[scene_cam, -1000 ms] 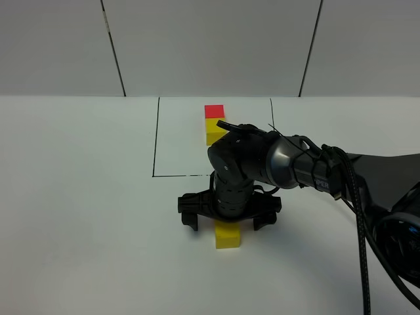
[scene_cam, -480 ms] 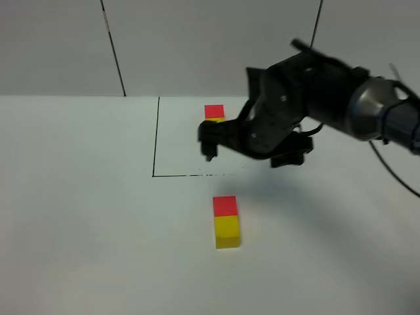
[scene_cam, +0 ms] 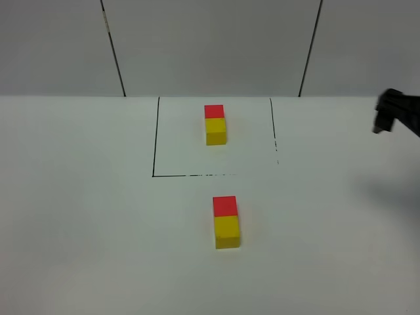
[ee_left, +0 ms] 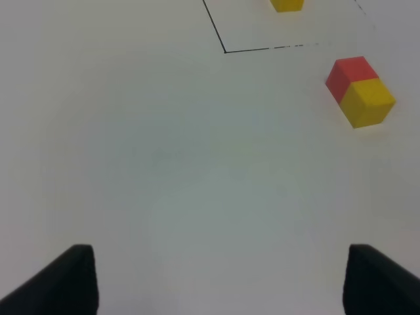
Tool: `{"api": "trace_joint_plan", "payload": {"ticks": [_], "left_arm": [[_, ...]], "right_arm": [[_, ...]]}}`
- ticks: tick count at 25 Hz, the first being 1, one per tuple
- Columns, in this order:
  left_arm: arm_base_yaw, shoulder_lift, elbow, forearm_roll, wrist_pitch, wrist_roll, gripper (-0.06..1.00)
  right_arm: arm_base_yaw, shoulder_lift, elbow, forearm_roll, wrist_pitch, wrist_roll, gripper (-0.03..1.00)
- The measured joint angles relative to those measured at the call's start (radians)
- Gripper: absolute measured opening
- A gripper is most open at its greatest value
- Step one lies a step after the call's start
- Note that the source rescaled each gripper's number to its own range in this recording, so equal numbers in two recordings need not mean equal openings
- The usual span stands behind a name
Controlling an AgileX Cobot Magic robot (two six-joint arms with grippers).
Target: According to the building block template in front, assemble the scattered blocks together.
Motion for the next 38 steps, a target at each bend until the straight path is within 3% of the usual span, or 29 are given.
{"api": "trace_joint_plan", "payload": {"ticks": [6, 11, 15, 21, 32, 38], "left_arm": [[0.000, 0.000, 0.000, 0.000, 0.000, 0.000, 0.68], [0.000, 0.000, 0.000, 0.000, 0.000, 0.000, 0.68], [0.000, 0.000, 0.000, 0.000, 0.000, 0.000, 0.68], [0.000, 0.000, 0.000, 0.000, 0.000, -0.001, 0.68], [0.000, 0.000, 0.000, 0.000, 0.000, 0.000, 0.68], [0.000, 0.000, 0.000, 0.000, 0.000, 0.000, 0.68]], "right_arm": [[-0.047, -0.384, 0.298, -0.040, 0.036, 0.015, 1.00], [-0.047, -0.712, 0.465, -0.124, 0.091, 0.116, 1.00], [-0.047, -0.942, 0.505, -0.234, 0.251, 0.147, 1.00], [-0.047, -1.204, 0.507, -0.259, 0.400, 0.152, 1.00], [-0.047, -1.461, 0.611, -0.275, 0.373, 0.132, 0.96], [-0.047, -1.469, 0.616, -0.238, 0.371, 0.075, 0.86]]}}
